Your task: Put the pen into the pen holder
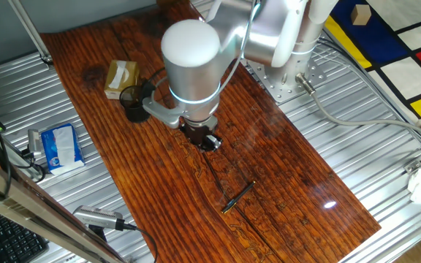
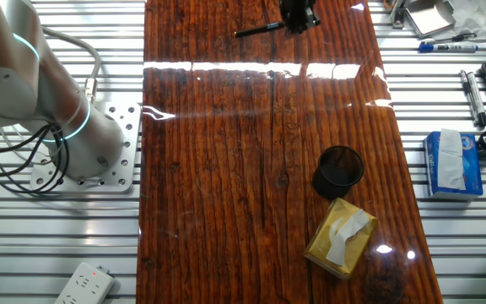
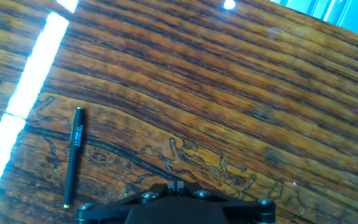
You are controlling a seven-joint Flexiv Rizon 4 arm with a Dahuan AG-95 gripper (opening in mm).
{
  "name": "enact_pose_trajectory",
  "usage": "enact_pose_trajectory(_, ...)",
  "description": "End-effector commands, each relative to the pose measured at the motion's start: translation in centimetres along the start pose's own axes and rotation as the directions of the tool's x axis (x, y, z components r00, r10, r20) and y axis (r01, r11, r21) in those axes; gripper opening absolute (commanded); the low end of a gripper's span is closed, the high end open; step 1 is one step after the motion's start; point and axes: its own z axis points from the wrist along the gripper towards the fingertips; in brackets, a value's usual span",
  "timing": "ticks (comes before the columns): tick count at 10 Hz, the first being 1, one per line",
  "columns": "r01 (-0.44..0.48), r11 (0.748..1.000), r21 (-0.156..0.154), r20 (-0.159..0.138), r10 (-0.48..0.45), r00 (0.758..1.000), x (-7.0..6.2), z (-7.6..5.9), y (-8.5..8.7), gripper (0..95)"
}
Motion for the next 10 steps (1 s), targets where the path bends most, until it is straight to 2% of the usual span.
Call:
enact_pose_trajectory(1, 0.168, 0.985, -0.028, -0.017, -0.168, 0.986, -0.16, 0.03, 0.05, 0.0)
enact_pose_trajectory(2, 0.171, 0.985, -0.035, -0.029, -0.172, 0.985, -0.16, 0.03, 0.05, 0.0)
enact_pose_trajectory(8, 0.193, 0.981, -0.032, -0.023, -0.194, 0.981, -0.08, -0.02, 0.08, 0.0)
enact_pose_trajectory(10, 0.193, 0.981, -0.034, -0.016, -0.194, 0.981, 0.53, 0.11, 0.4, 0.0)
